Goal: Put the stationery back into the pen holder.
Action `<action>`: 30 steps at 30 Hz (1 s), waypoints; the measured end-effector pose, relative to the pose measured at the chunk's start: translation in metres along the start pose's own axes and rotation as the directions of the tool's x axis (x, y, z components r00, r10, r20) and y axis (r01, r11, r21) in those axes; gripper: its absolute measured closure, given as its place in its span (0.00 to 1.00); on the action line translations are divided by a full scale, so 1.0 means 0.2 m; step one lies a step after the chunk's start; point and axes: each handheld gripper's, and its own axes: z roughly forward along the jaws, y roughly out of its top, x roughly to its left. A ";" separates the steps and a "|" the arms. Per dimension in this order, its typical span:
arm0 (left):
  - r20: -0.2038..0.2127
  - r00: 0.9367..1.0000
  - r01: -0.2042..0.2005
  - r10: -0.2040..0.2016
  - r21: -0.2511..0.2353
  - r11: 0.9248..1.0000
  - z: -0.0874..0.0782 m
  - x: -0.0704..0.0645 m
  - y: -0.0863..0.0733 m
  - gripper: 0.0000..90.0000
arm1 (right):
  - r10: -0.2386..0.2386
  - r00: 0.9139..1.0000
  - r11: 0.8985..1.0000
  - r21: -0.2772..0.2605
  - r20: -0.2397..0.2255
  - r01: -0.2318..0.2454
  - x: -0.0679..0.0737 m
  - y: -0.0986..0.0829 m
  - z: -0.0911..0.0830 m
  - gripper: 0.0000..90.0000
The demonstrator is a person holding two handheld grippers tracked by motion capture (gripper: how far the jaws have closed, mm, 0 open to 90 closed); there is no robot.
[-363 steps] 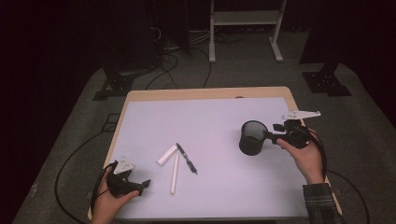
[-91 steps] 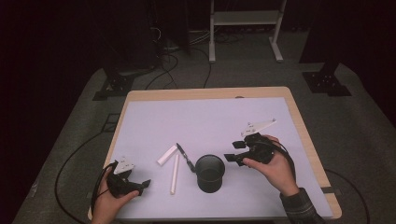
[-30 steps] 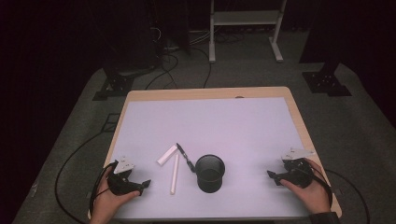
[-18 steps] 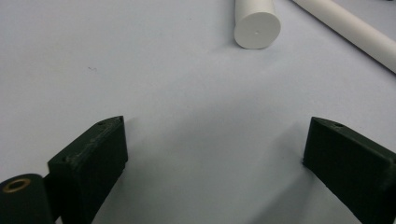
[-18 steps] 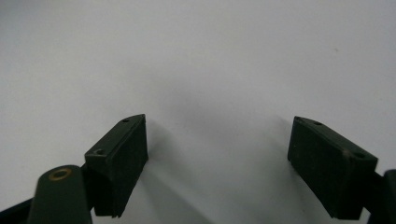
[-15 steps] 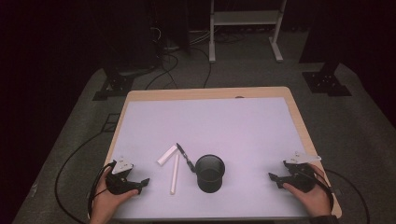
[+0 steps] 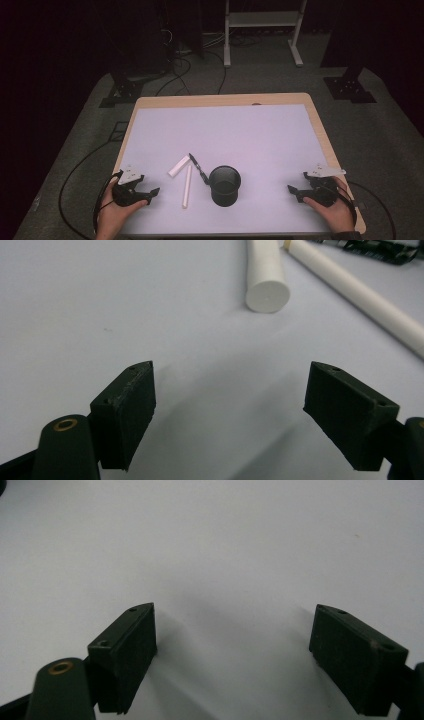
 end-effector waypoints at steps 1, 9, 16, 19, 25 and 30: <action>0.002 1.000 0.004 -0.004 0.000 1.000 0.00 0.00 0.01 0.22 | 0.000 1.000 1.000 0.000 0.000 0.000 0.00 0.00 0.00 0.20; -0.004 1.000 0.003 -0.003 0.003 1.000 -0.01 0.00 0.06 0.31 | 0.006 1.000 1.000 0.000 -0.002 -0.006 0.00 0.00 0.00 0.20; 0.009 1.000 0.000 0.000 -0.008 1.000 0.01 -0.01 0.13 0.31 | 0.013 1.000 1.000 0.001 -0.004 -0.013 0.00 0.00 0.00 0.20; 0.011 1.000 -0.014 0.014 -0.006 1.000 0.03 -0.02 0.18 0.32 | 0.013 1.000 1.000 0.001 -0.004 -0.013 0.00 0.00 0.00 0.20; 0.014 1.000 -0.019 0.019 -0.012 1.000 0.05 -0.03 0.22 0.31 | 0.015 1.000 1.000 0.001 -0.005 -0.015 -0.01 0.00 0.00 0.20; 0.011 1.000 -0.021 0.021 -0.016 1.000 0.05 -0.03 0.25 0.32 | 0.015 1.000 1.000 0.001 -0.004 -0.015 -0.01 0.00 0.00 0.20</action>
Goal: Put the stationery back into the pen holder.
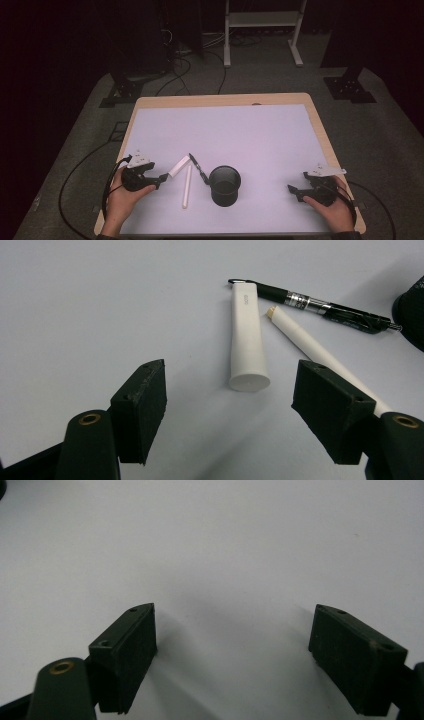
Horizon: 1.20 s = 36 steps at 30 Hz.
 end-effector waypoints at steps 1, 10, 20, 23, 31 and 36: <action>0.003 1.000 0.000 0.000 -0.004 1.000 0.00 0.00 0.01 0.33 | 0.000 1.000 1.000 0.000 0.000 0.000 0.00 0.00 0.00 0.20; 0.010 1.000 -0.004 0.004 0.009 1.000 0.02 0.01 0.06 0.39 | 0.002 1.000 1.000 0.000 -0.001 -0.002 0.00 0.00 0.00 0.20; 0.018 1.000 -0.008 0.008 0.021 1.000 0.07 0.02 0.14 0.44 | 0.003 1.000 1.000 0.000 -0.002 -0.003 0.00 0.00 0.00 0.20; 0.026 1.000 -0.017 0.016 0.029 0.999 0.09 0.02 0.16 0.46 | 0.003 1.000 1.000 0.000 -0.003 -0.003 0.00 0.00 0.00 0.20; 0.045 0.999 -0.014 0.012 0.050 0.999 0.14 0.01 0.21 0.49 | 0.004 1.000 1.000 0.000 -0.003 -0.004 0.00 0.00 0.00 0.20; 0.044 0.999 -0.005 0.002 0.075 0.997 0.17 0.02 0.23 0.50 | 0.004 1.000 1.000 0.000 -0.003 -0.004 0.00 0.00 0.00 0.20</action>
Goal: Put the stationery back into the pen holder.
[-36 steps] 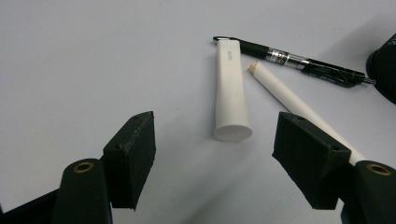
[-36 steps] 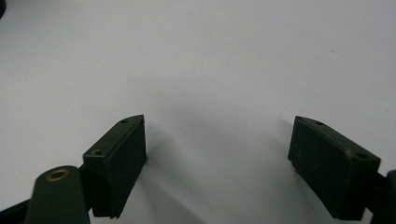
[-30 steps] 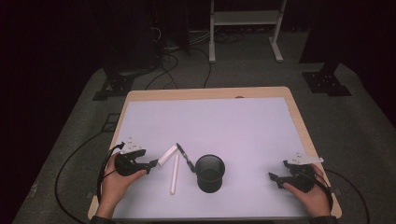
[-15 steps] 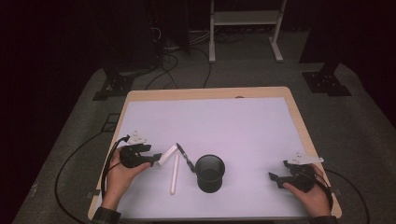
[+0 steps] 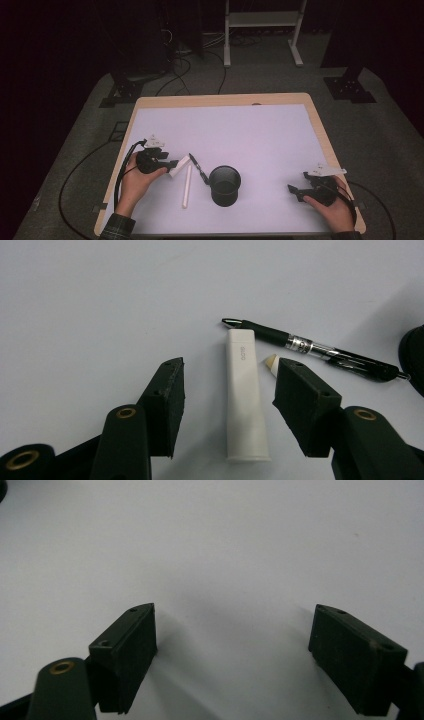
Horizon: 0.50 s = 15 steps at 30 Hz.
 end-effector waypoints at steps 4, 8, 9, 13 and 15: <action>0.001 1.000 -0.002 0.002 0.015 1.000 0.01 0.00 0.02 0.51 | -0.002 1.000 1.000 0.001 0.000 0.002 0.00 0.00 0.00 0.20; 0.009 1.000 -0.003 0.003 0.039 0.999 0.04 -0.01 0.05 0.53 | -0.001 1.000 1.000 0.001 0.001 0.001 0.00 0.00 0.00 0.20; 0.007 1.000 -0.019 0.018 0.064 0.998 0.05 -0.01 0.06 0.53 | -0.002 1.000 1.000 0.001 0.001 0.002 0.00 0.00 0.00 0.20; 0.012 0.999 -0.033 0.032 0.094 0.995 0.08 -0.03 0.10 0.55 | -0.002 1.000 1.000 0.001 0.001 0.002 0.00 0.00 0.00 0.20; 0.017 0.999 -0.033 0.031 0.111 0.993 0.09 -0.03 0.12 0.56 | 0.000 1.000 1.000 0.000 0.000 0.000 0.00 0.00 0.00 0.20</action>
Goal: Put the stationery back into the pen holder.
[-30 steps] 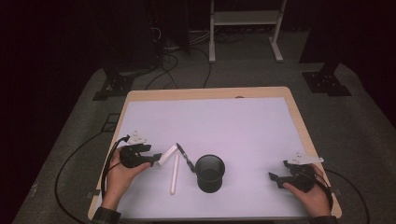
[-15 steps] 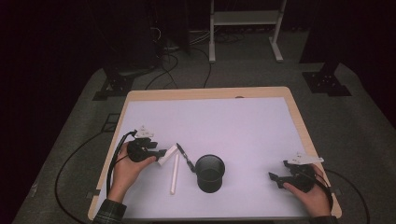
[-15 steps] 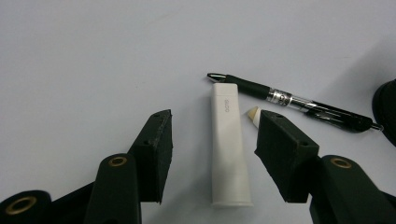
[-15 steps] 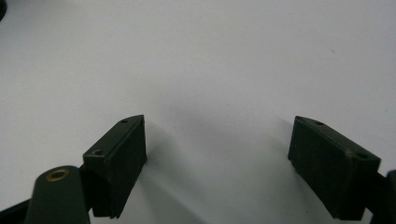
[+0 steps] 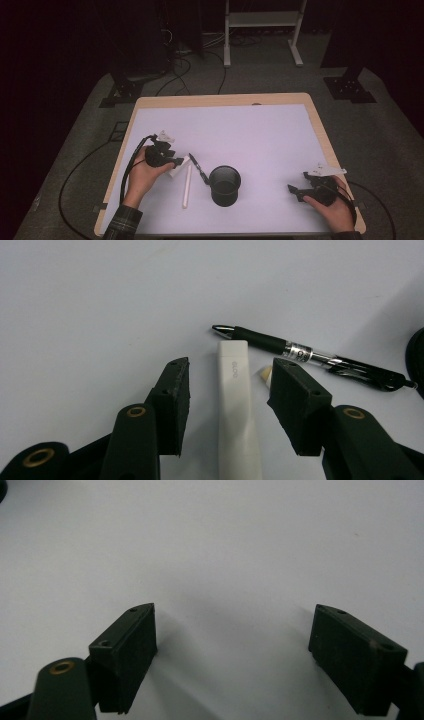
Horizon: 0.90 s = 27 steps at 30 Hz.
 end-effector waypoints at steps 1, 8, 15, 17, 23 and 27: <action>-0.002 1.000 -0.003 0.003 0.008 1.000 0.01 0.00 0.01 0.57 | -0.002 1.000 1.000 0.000 0.000 0.002 0.00 0.00 0.00 0.20; 0.000 1.000 0.009 -0.009 0.066 0.998 0.04 0.00 0.06 0.61 | 0.000 1.000 1.000 0.000 -0.001 0.000 0.00 0.00 0.00 0.20; -0.001 1.000 -0.006 0.006 0.108 0.994 0.07 0.00 0.10 0.63 | -0.001 1.000 1.000 0.000 0.000 0.001 0.00 0.00 0.00 0.20; 0.005 1.000 -0.006 0.006 0.121 0.993 0.09 0.00 0.11 0.64 | -0.001 1.000 1.000 0.000 0.000 0.001 0.00 0.00 0.00 0.20; 0.015 1.000 -0.020 0.018 0.160 0.987 0.14 0.00 0.12 0.63 | 0.000 1.000 1.000 -0.001 -0.001 0.000 0.00 0.00 0.00 0.20; 0.021 0.999 -0.028 0.024 0.182 0.983 0.17 0.00 0.14 0.63 | 0.001 1.000 1.000 -0.001 -0.002 -0.001 0.00 0.00 0.00 0.20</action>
